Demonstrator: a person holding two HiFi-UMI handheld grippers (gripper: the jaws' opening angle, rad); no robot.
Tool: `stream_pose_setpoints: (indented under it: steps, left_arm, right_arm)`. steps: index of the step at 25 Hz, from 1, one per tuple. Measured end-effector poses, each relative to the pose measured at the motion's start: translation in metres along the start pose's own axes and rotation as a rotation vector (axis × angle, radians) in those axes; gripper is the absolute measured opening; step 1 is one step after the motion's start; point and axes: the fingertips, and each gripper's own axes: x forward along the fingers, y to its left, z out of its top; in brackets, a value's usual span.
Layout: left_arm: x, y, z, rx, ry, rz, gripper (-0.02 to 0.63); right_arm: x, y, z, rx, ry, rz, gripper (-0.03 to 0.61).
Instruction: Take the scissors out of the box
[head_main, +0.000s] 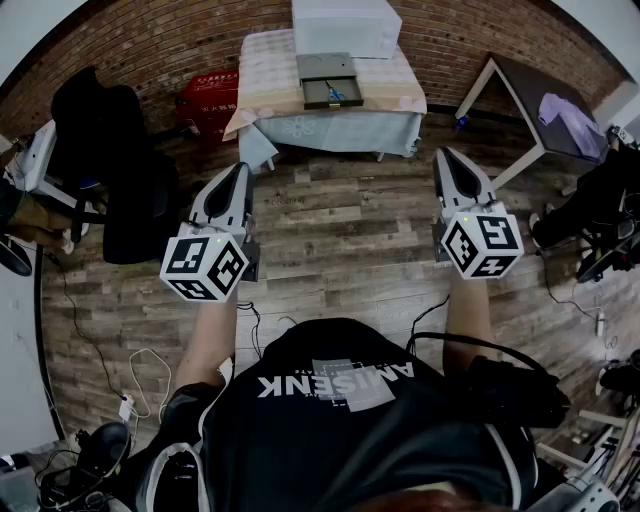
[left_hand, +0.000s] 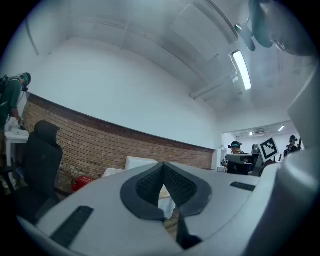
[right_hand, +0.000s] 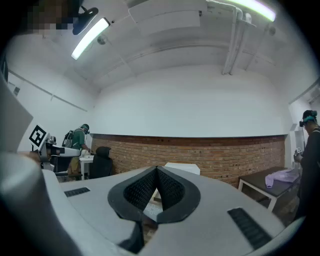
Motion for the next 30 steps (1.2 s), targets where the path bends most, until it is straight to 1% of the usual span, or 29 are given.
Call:
stream_pose_setpoints:
  steps: [8, 13, 16, 18, 22, 26, 30]
  left_arm:
    - [0.006, 0.008, -0.004, 0.01, 0.024, 0.009, 0.012]
    - [0.003, 0.01, -0.005, 0.01, 0.028, 0.001, 0.012]
    - [-0.002, 0.014, -0.004, 0.01, 0.023, 0.0, 0.012]
    - [-0.003, 0.019, -0.003, 0.009, 0.022, -0.002, 0.012]
    - [-0.007, 0.031, -0.002, 0.001, 0.018, -0.003, 0.012]
    - [-0.012, 0.048, -0.002, -0.013, 0.013, 0.003, 0.012]
    - [-0.015, 0.063, -0.004, -0.034, 0.02, -0.011, 0.012]
  right_arm:
    - [0.004, 0.0, 0.003, -0.003, -0.003, -0.011, 0.04]
    - [0.004, 0.006, 0.006, -0.008, -0.002, -0.019, 0.04]
    - [0.003, 0.011, 0.007, 0.018, -0.009, -0.024, 0.041]
    - [0.005, 0.014, 0.007, 0.032, -0.011, -0.032, 0.041]
    - [0.009, 0.024, 0.007, -0.003, 0.004, -0.056, 0.043]
    - [0.013, 0.04, 0.009, -0.009, 0.006, -0.059, 0.043]
    - [0.02, 0.054, 0.009, -0.015, 0.013, -0.07, 0.043]
